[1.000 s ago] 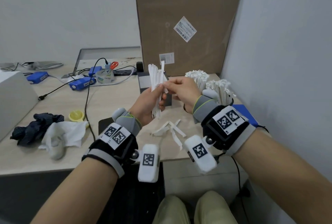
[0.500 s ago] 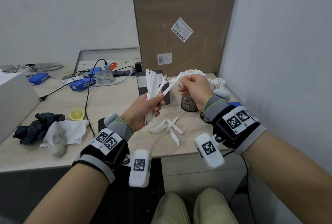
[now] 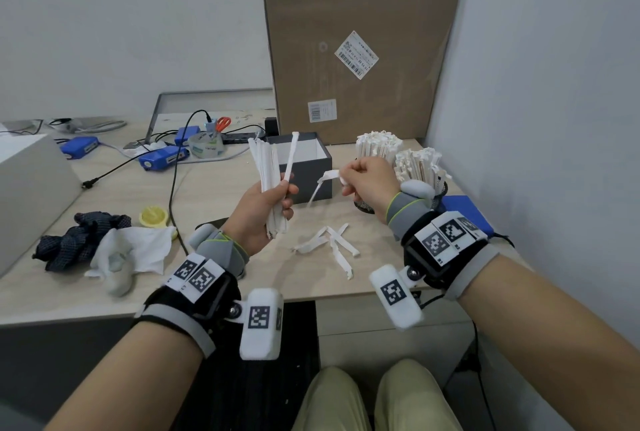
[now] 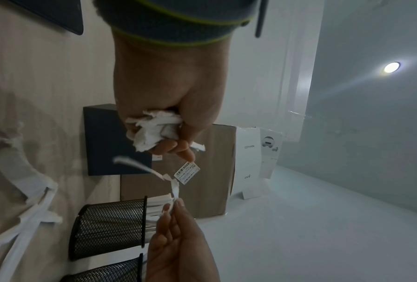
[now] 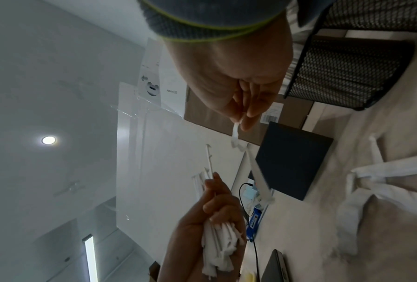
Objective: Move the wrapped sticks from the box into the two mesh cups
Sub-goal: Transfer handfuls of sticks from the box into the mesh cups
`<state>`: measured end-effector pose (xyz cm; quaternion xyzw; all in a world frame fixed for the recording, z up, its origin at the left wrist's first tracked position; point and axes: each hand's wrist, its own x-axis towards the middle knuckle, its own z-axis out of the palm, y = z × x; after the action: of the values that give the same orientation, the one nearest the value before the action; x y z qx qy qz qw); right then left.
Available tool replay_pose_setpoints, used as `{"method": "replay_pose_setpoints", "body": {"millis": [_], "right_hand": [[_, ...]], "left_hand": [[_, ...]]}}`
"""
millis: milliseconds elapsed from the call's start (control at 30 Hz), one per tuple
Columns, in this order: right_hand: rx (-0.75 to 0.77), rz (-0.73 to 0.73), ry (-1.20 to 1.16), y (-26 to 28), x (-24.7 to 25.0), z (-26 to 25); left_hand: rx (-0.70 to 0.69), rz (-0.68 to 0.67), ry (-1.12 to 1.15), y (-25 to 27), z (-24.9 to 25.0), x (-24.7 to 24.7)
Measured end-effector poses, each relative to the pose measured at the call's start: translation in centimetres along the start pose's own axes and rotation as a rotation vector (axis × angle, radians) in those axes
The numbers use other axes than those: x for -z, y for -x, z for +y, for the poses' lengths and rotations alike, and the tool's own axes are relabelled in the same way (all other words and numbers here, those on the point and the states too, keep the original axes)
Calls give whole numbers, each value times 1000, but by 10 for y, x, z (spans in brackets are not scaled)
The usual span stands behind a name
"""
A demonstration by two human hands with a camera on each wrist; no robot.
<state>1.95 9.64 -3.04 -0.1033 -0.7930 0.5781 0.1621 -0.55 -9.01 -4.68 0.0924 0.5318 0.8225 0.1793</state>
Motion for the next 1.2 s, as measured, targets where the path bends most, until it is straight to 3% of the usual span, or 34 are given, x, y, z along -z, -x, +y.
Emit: {"method": "replay_pose_setpoints", "body": {"millis": [200, 300, 400, 500, 600, 733, 900, 1067, 1200], "right_hand": [[-94, -106, 201, 3, -5, 8], [9, -68, 222, 4, -5, -4], [101, -75, 57, 2, -3, -30], [112, -202, 4, -3, 1, -50], [78, -352, 78, -2, -1, -56], [46, -443, 212, 5, 3, -55], [156, -334, 170, -3, 23, -69], [175, -638, 506, 4, 26, -75], [228, -525, 543, 5, 34, -76]], "left_hand": [[7, -5, -17, 3, -4, -6], [18, -58, -64, 3, -5, -15], [36, -158, -149, 3, -8, -25], [66, -221, -192, 3, -14, -36], [108, -243, -194, 3, -19, -46], [145, -225, -191, 0, -23, -52], [134, -252, -339, 0, -24, -56], [103, -297, -533, 2, -21, -64], [59, -263, -561, 1, -20, -69]]}}
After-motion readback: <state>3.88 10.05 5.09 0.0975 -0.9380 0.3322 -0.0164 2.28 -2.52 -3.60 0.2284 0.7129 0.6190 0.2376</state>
